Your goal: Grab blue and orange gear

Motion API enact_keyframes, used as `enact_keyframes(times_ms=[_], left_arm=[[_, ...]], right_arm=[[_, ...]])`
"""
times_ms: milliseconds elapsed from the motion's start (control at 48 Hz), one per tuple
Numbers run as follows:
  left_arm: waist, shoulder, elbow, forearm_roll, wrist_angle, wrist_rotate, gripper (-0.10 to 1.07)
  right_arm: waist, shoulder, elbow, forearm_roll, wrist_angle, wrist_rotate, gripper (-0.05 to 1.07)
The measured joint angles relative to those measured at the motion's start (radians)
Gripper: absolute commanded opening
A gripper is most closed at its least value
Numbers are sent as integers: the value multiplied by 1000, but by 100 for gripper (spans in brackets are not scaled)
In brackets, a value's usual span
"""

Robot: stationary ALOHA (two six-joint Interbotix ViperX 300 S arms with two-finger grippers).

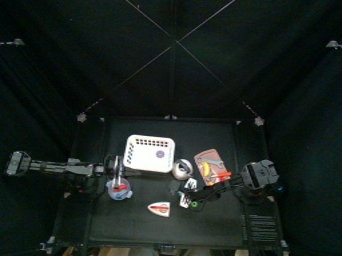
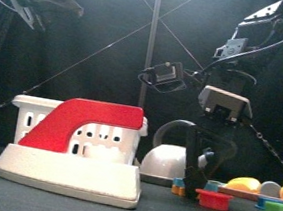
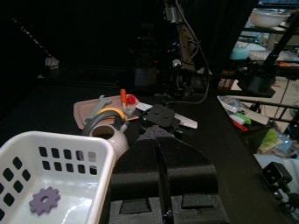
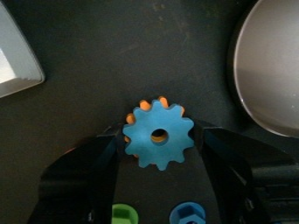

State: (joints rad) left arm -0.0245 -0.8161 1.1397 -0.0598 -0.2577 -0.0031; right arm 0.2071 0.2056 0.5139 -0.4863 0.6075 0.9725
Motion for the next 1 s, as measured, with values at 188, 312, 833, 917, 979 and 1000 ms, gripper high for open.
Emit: enact_keyframes(times_ms=[188,312,833,917,979,1000], left_arm=[[0,0,0,0,0,0,-3],[0,-2,0,0,0,0,-3],[5,-2,0,0,-6,0,-3],[5,-2,2,0,-15,0,-3],[5,-2,3,0,-17,0,-3],[3,-2,3,0,-17,0,-3]], right_arm=[[-2,-2,-17,-5,48,-5,68],[0,-21,-38,-9,84,-5,67],[-2,-35,-57,-9,77,-5,67],[-2,-35,-57,-11,64,-5,67],[-2,-34,-57,-11,58,-5,67],[-2,-35,-57,-11,57,-5,67]])
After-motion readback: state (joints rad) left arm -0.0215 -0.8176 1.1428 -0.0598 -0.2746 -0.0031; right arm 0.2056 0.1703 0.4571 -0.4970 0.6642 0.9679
